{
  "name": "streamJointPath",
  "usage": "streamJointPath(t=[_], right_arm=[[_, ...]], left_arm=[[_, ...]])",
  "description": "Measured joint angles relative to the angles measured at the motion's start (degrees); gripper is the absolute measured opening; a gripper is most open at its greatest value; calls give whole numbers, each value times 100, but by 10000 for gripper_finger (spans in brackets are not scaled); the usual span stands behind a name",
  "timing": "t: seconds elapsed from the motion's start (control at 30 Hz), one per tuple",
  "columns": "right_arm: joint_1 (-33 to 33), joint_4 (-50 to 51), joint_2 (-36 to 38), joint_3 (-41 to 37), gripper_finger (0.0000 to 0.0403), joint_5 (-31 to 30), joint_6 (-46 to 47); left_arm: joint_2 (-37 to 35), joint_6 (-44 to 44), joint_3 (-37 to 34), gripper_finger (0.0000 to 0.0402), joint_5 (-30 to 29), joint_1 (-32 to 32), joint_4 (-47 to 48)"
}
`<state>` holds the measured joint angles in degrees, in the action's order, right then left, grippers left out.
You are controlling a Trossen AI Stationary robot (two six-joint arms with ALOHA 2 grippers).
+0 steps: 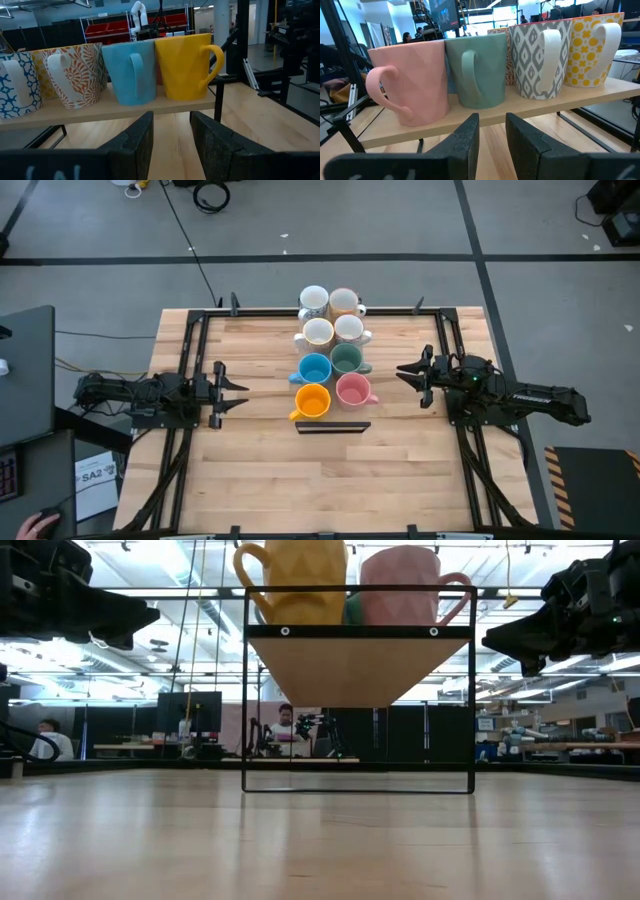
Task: Place coffee mugs
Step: Return to Home Position
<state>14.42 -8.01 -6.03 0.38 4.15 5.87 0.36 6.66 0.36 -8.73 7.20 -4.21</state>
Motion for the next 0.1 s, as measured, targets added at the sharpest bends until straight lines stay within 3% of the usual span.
streamJointPath(t=[0.1], right_arm=[[1,0,1,0,101,-1,0]], left_arm=[[0,-2,0,141,0,0,0]])
